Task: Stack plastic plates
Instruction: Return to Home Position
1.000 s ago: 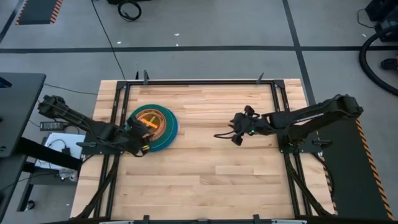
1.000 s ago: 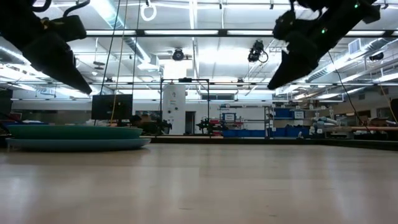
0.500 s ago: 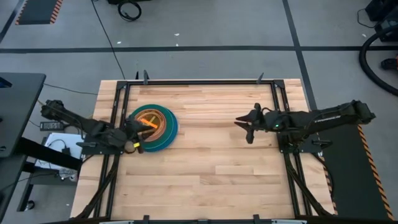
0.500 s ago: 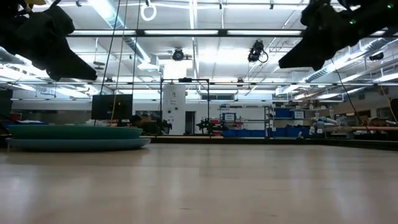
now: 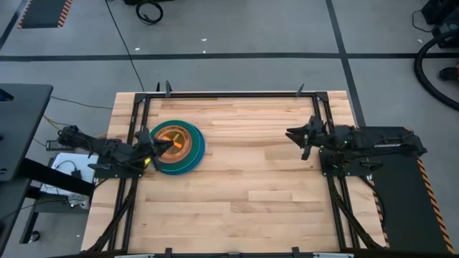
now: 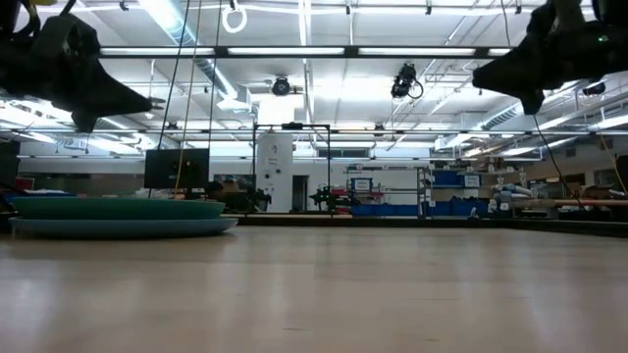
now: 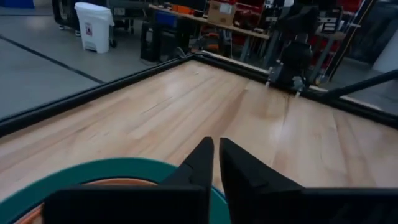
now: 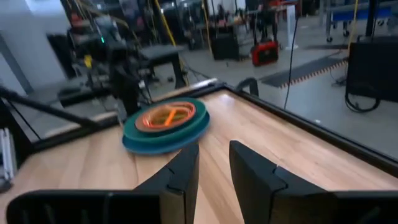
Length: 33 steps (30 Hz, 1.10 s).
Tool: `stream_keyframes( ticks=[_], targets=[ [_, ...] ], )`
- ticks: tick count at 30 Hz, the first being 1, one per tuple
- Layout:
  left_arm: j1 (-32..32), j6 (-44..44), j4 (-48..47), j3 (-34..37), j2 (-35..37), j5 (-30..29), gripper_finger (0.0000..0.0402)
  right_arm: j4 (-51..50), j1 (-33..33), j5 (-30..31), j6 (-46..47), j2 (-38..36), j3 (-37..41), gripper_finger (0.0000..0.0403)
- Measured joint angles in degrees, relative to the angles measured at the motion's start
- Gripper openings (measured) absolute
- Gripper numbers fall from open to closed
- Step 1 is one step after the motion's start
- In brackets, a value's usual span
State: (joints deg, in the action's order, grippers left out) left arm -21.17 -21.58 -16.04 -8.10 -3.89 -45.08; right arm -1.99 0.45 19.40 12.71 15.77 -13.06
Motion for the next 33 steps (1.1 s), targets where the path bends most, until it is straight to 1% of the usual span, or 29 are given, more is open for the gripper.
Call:
stream_keyframes(
  ticks=[4,11,14,17,22,24,29,33],
  targets=[
    [0.0,-0.2,0.8,2.4,3.8,0.2,0.0008,-0.3,0.0,0.0,1.2,-6.6,2.5,0.01],
    [0.0,4.2,6.4,3.0,3.7,3.1,0.0006,-2.0,-0.3,-0.1,2.8,-15.8,5.2,0.01],
    [0.0,6.2,8.8,3.0,3.6,6.0,0.0006,-2.7,-0.3,-0.4,3.8,-15.5,5.6,0.01],
    [0.0,8.7,10.6,3.0,3.6,8.1,0.0006,-0.4,-0.3,-0.7,4.1,-15.5,7.1,0.01],
    [0.0,11.0,11.6,3.0,3.6,8.6,0.0008,5.8,-0.3,-1.1,3.1,-15.7,12.8,0.01],
    [0.0,13.3,11.3,3.0,3.5,8.7,0.0013,5.5,-0.4,-0.6,3.5,-14.9,12.6,0.01],
    [0.0,20.3,10.7,3.0,3.5,9.1,0.0021,7.1,-0.4,4.1,4.1,-14.3,12.7,0.01],
    [0.0,21.9,10.5,3.0,3.5,9.0,0.0023,6.3,-0.4,9.2,4.9,-14.3,12.7,0.01]
  ],
)
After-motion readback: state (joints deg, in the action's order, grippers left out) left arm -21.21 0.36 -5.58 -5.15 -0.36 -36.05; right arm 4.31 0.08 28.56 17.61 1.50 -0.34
